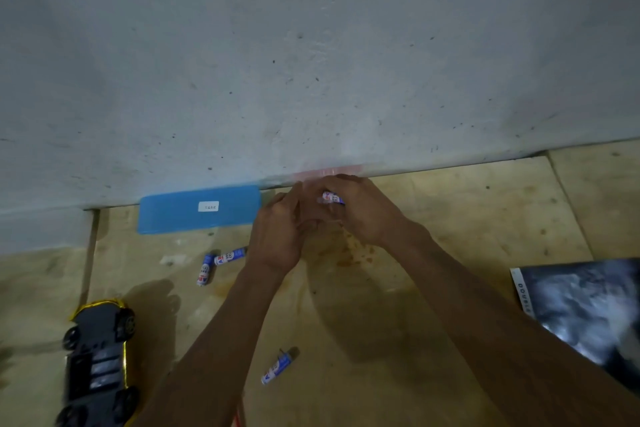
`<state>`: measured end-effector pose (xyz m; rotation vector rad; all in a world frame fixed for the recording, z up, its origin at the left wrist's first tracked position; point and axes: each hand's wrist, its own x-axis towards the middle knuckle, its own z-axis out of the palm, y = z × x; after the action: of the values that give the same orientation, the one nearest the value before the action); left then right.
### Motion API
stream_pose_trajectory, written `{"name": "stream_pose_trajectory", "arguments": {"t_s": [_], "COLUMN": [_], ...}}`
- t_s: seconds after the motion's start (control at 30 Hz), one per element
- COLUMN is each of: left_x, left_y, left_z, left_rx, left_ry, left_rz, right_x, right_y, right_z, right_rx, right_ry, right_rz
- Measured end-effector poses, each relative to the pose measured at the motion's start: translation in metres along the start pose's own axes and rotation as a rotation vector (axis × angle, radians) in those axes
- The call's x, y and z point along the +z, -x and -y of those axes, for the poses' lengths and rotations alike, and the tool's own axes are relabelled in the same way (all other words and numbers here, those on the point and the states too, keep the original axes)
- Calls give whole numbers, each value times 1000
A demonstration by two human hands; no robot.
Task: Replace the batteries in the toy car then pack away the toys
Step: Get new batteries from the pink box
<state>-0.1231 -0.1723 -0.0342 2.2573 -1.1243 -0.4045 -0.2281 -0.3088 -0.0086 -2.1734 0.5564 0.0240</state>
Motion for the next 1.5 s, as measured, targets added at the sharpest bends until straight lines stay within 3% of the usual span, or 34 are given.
{"name": "stream_pose_trajectory", "arguments": {"t_s": [0.2, 0.4, 0.6, 0.73, 0.87, 1.5], "left_x": [1, 1, -1, -3, -3, -4], "left_y": [0, -2, 3, 8, 9, 4], "left_z": [0, 4, -3, -13, -12, -3], "left_rx": [-10, 2, -147, -173, -80, 17], "left_ry": [31, 8, 74, 171, 91, -58], "left_rz": [-5, 17, -38, -55, -36, 49], "right_x": [-2, -8, -13, -6, 7, 26], "right_y": [-2, 11, 32, 31, 30, 31], "right_z": [0, -2, -3, -19, -34, -50], "right_rx": [-32, -41, -128, -108, -111, -153], "right_ry": [9, 150, 267, 351, 335, 256], "right_rz": [-14, -129, -464, -379, -316, -377]}}
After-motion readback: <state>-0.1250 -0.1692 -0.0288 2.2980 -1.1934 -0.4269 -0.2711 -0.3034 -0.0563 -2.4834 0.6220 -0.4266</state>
